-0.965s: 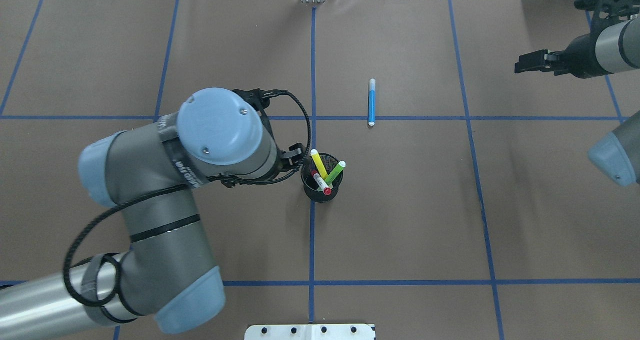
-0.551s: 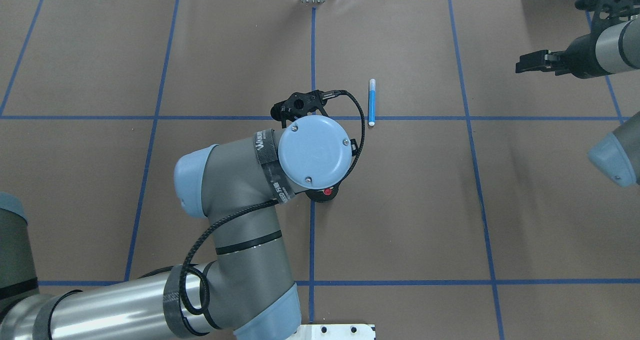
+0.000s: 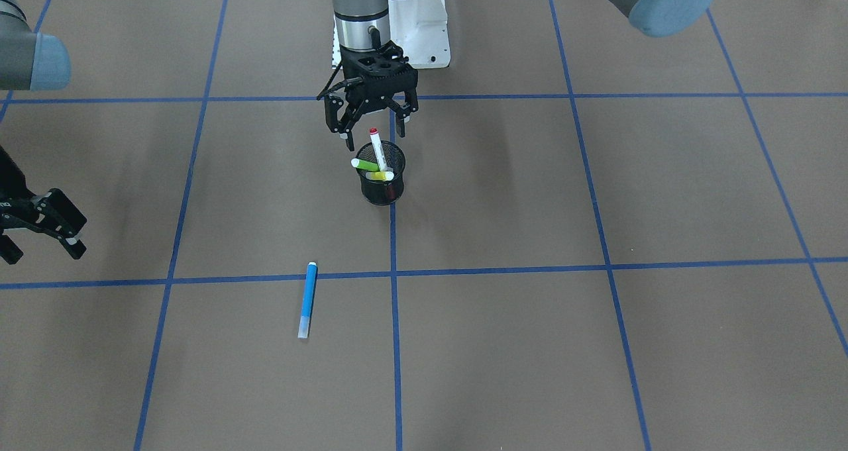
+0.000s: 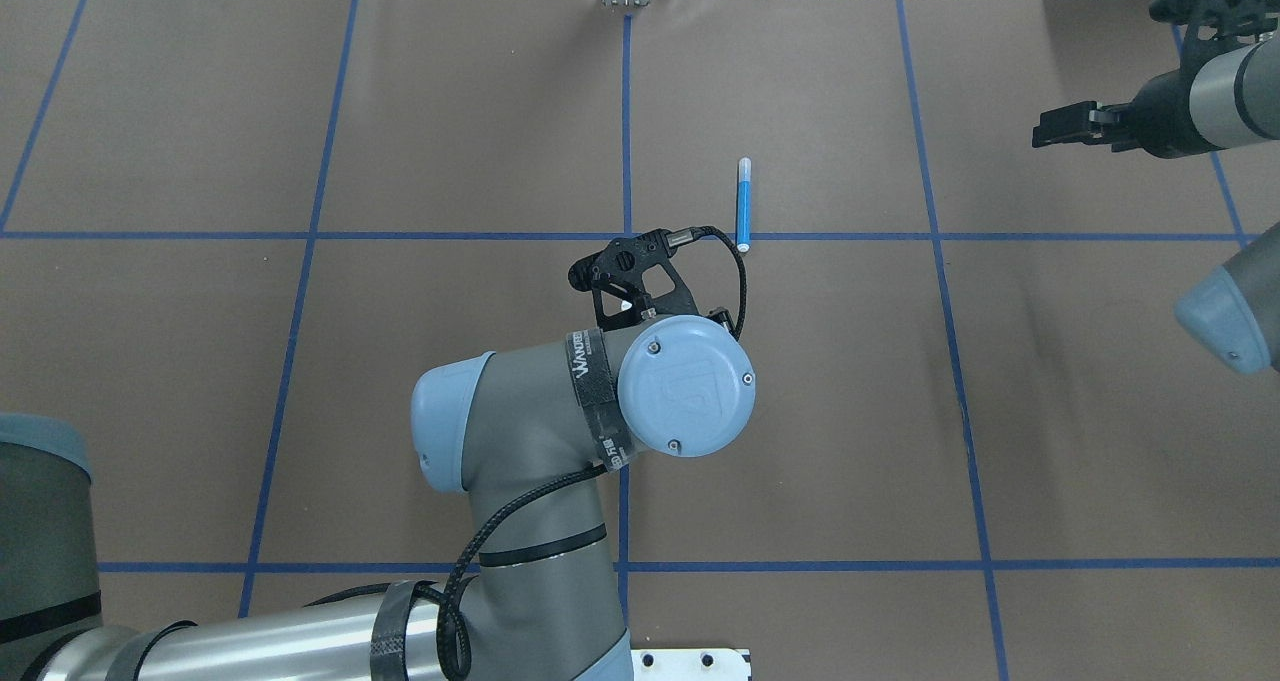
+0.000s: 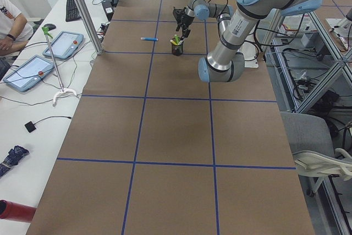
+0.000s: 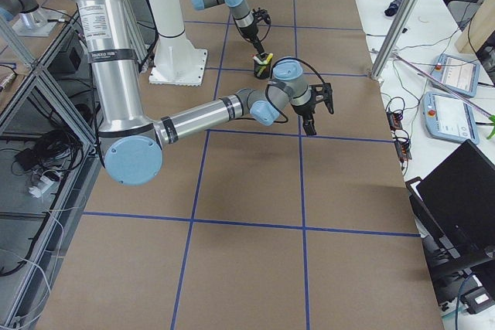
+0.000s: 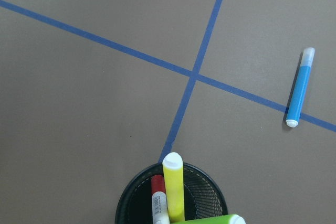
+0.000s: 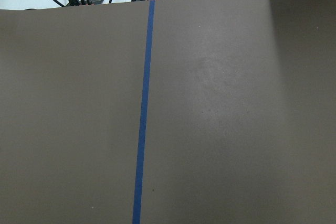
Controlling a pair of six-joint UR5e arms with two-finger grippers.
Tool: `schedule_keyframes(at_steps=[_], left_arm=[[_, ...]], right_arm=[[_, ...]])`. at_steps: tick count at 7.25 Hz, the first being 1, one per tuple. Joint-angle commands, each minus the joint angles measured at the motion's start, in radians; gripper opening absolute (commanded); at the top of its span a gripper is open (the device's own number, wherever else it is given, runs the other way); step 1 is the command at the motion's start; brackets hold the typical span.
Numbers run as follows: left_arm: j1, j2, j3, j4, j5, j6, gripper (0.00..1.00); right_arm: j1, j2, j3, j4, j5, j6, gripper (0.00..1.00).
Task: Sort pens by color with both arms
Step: 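Move the left gripper over the pen cup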
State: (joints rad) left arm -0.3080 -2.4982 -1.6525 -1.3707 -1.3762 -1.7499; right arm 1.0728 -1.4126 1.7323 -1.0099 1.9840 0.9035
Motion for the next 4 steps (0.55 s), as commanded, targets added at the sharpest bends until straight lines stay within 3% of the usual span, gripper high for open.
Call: schedule_keyframes(at_steps=[1,4], left_arm=[[0.009,-0.002,0.005,0.022,0.003,-0.006,0.95],[0.012,-0.002,0.005,0.022,0.002,-0.006,0.87]], right_arm=[[-0.001,0.001,-0.003,0.001,0.001,0.000,1.00],[-0.001,0.000,-0.011,0.001,-0.001,0.000,1.00]])
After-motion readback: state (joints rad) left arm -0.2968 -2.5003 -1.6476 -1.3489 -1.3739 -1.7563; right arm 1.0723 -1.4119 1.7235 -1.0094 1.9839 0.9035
